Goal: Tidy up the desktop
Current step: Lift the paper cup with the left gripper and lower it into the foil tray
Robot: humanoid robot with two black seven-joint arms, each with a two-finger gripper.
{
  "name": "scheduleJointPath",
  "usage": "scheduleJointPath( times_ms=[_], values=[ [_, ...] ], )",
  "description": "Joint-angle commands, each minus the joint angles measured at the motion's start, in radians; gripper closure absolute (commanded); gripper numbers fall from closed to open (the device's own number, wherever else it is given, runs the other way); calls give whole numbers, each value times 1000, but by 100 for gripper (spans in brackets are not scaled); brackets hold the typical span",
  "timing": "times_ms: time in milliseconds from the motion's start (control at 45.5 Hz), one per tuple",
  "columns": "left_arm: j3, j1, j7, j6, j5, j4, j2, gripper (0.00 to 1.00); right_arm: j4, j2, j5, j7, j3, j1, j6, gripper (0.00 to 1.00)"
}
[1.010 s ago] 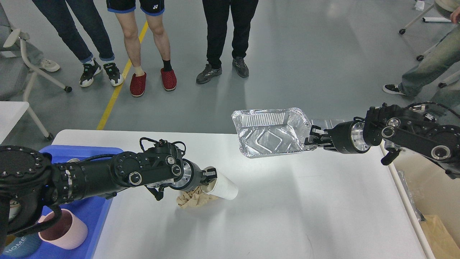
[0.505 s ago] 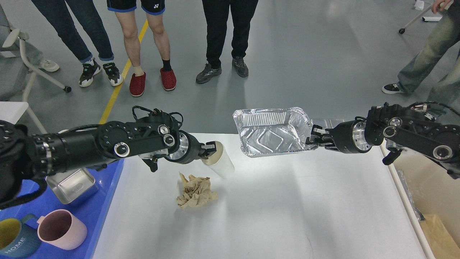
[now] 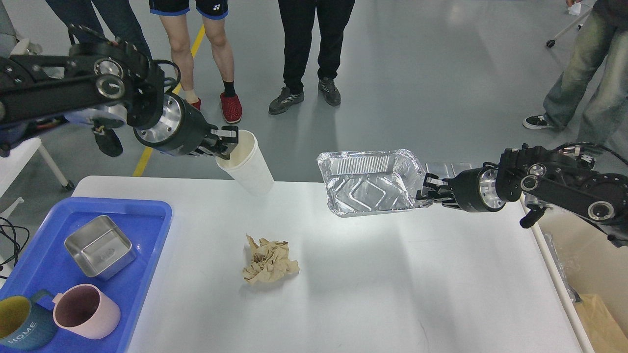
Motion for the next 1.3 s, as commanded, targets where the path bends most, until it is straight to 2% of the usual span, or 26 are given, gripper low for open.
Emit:
scheduleJointPath(
  times_ms=[0, 220, 483, 593, 856, 1274],
  values=[
    [-7, -97, 2, -57, -8, -2, 35, 97, 0, -1, 0, 0, 0, 0, 0, 100],
    [-4, -169, 2, -84, -43, -4, 63, 97, 0, -1, 0, 0, 0, 0, 0, 100],
    [-7, -169, 2, -88, -54, 7, 46, 96, 0, 2, 0, 0, 0, 0, 0, 100],
    [-13, -162, 2, -85, -58, 71, -50, 96, 0, 6, 0, 0, 0, 0, 0, 100],
    [-18, -125, 0, -98, -101, 364, -377, 96, 5, 2, 0, 2, 1, 1, 0, 100],
    [-78, -12, -6, -100, -104, 665, -695, 95, 11, 5, 0, 5, 6, 1, 0, 100]
  ],
)
